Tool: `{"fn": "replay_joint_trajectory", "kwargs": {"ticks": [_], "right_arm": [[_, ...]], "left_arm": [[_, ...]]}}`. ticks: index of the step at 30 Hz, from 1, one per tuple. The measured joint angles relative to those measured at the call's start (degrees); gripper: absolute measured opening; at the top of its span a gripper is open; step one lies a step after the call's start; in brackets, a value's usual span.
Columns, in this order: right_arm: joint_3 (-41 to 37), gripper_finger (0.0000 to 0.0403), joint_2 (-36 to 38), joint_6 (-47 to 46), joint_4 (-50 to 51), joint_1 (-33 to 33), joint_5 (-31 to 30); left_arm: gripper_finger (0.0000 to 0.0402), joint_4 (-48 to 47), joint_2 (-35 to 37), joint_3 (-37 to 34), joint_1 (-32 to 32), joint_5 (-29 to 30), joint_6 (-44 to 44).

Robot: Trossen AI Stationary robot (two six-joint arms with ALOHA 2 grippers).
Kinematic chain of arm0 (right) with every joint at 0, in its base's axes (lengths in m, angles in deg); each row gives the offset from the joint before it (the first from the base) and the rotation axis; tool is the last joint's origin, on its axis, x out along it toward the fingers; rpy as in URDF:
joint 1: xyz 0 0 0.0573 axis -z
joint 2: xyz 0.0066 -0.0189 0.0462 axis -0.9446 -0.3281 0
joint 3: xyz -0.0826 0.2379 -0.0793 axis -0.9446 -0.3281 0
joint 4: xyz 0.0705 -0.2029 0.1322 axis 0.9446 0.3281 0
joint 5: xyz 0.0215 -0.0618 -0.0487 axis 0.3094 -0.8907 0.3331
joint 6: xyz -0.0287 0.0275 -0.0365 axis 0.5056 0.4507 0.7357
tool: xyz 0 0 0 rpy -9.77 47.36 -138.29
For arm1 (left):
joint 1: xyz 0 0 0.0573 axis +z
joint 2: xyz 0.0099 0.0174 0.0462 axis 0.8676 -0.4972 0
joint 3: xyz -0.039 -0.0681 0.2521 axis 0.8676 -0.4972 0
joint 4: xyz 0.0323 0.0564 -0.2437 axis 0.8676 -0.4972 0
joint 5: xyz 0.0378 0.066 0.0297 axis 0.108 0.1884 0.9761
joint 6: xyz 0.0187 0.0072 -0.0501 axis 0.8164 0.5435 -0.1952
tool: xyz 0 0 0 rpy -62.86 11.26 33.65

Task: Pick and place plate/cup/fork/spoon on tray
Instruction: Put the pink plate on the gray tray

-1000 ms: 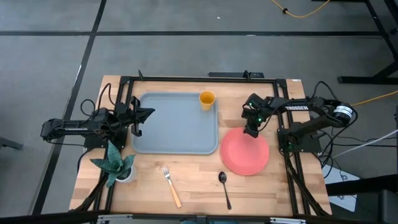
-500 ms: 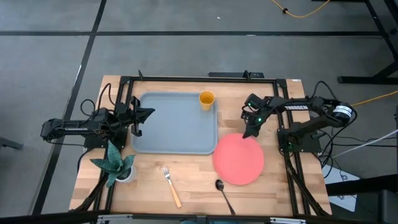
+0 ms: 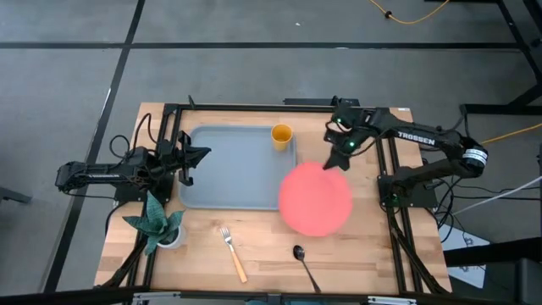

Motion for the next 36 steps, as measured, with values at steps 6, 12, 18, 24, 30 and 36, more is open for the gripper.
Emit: {"fn": "replay_joint_trajectory", "kwargs": {"ticks": [6,12,18,24,30,36], "right_arm": [[0.02,0.0002,-1.56,-12.01,-27.69,-6.22,-1.74],[0.02,0.0002,-8.17,-23.94,-48.28,-14.53,-16.07],[-0.09,0.0002,-18.38,-30.26,-62.30,-17.87,-20.53],[-0.07,0.0002,-23.99,-37.33,-69.52,-17.10,-20.00],[-0.09,0.0002,-27.57,-49.28,-69.20,-16.40,-27.48],[-0.09,0.0002,-28.57,-55.58,-69.42,-15.92,-36.21]], "left_arm": [[0.0000,0.02,0.00,0.00,0.00,0.00,0.01],[0.0000,0.02,0.00,0.00,-0.01,-0.01,-0.70],[0.0000,0.02,0.00,0.00,-0.02,-0.28,-6.01],[0.0000,0.24,0.00,0.00,0.00,1.22,-4.03],[0.0000,0.15,0.01,0.00,-0.02,1.47,1.12],[0.0000,-0.35,0.02,0.00,-0.02,1.53,8.75]]}}
